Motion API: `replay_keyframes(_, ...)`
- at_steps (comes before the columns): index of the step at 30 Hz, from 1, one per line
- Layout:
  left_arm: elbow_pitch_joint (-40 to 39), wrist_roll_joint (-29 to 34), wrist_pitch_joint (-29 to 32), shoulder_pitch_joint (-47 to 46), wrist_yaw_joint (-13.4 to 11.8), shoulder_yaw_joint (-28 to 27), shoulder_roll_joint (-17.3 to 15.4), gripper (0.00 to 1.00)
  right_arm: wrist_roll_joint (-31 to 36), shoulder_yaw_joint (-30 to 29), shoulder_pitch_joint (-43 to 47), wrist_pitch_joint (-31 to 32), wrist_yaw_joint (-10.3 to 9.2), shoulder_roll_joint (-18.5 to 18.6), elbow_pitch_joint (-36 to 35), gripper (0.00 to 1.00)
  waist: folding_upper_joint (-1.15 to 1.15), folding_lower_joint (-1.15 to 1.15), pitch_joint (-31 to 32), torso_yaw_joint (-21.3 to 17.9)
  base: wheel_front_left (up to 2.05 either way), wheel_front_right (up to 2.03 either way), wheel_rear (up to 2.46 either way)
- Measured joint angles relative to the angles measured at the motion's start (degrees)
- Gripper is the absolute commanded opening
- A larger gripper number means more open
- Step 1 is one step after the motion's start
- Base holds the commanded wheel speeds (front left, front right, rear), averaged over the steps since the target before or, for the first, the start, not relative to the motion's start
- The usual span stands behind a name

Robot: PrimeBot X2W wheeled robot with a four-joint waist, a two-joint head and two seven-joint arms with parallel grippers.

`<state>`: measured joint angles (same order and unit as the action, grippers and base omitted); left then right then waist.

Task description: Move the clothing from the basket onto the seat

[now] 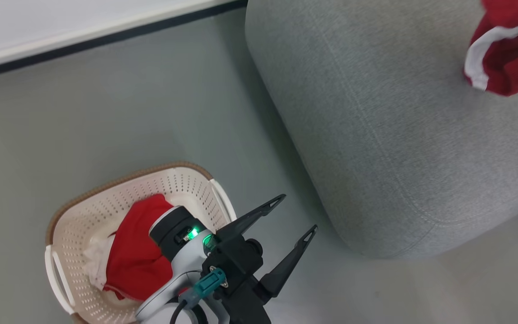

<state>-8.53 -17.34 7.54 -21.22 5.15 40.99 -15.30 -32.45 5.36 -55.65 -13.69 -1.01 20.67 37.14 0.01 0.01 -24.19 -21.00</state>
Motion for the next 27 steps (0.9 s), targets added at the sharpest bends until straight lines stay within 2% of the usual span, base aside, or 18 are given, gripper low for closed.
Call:
replay_keyframes(8,-1.7,0.5,0.6,-1.6,0.4,0.2,-0.8,1.00,-0.8,-2.4,-3.8,-0.2,-0.01,1.9,5.0,0.00,0.00,0.00,-3.8,1.6,0.00,0.00,0.00)
replay_keyframes(26,-3.2,1.3,1.3,-5.7,0.5,-1.7,-2.5,1.00,-4.5,-6.3,-4.1,-0.7,0.56,0.2,17.1,0.00,0.00,-0.01,-11.2,4.0,0.00,0.00,0.00)
replay_keyframes(27,-3.2,1.3,1.3,-5.7,0.5,-1.9,-2.7,1.00,-4.5,-6.2,-4.1,-0.7,0.67,-0.1,17.5,0.17,0.00,-0.01,-11.4,4.0,0.00,0.00,0.00)
